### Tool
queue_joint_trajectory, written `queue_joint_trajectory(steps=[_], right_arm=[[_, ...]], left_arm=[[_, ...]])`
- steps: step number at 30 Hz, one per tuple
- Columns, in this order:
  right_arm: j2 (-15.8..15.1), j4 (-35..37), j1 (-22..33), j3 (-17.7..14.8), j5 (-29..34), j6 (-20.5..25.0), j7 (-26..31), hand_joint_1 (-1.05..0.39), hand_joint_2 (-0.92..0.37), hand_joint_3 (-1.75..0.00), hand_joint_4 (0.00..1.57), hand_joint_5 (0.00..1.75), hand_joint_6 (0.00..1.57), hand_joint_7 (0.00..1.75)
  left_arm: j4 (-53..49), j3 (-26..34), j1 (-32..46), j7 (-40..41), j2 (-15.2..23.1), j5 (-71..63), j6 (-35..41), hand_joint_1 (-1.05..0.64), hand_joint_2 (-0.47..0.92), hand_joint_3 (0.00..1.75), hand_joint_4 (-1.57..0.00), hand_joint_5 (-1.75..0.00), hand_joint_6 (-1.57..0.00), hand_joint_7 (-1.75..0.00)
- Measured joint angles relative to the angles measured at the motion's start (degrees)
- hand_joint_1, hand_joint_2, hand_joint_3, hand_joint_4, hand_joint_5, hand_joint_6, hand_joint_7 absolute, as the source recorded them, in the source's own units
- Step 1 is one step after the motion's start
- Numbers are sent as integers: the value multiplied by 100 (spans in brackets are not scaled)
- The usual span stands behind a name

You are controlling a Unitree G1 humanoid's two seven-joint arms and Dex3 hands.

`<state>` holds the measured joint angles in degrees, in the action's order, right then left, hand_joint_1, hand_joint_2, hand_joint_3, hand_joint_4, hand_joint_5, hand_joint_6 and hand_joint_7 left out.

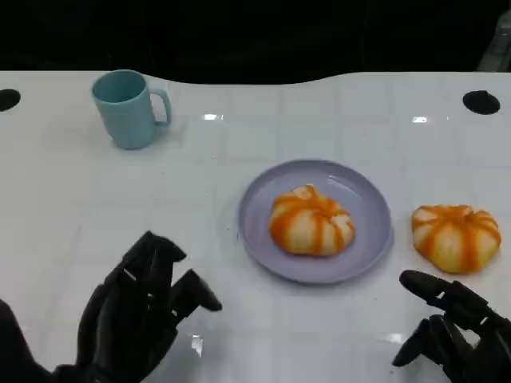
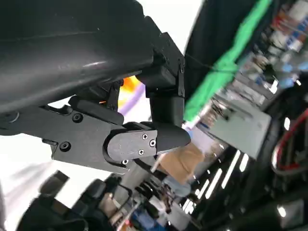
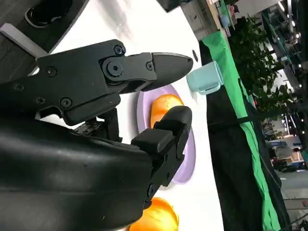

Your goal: Grasp the bread from the table and place it into the plate.

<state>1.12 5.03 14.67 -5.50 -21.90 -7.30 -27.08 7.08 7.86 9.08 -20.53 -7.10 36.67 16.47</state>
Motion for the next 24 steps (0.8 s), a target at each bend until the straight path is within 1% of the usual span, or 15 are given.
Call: queue_joint_trajectory(steps=[5,13,21,24], right_arm=[[15,-82,86,8,27,22,74,-76,-92,-30,64,150,97,38],[17,-143,154,57,44,22,176,-76,-92,-31,63,151,96,38],[17,-56,72,57,30,22,139,-74,-92,-31,64,150,97,38],[16,-12,44,50,30,15,126,-76,-92,-31,64,150,97,38]], left_arm=[[33,23,145,258,34,-6,172,-51,92,44,-74,-175,-52,-168],[16,55,116,264,73,5,261,-50,92,43,-71,-175,-50,-168],[-133,86,-28,260,154,12,302,-51,92,44,-70,-175,-50,-167],[-151,83,-59,260,158,11,302,-52,92,43,-70,-175,-50,-168]])
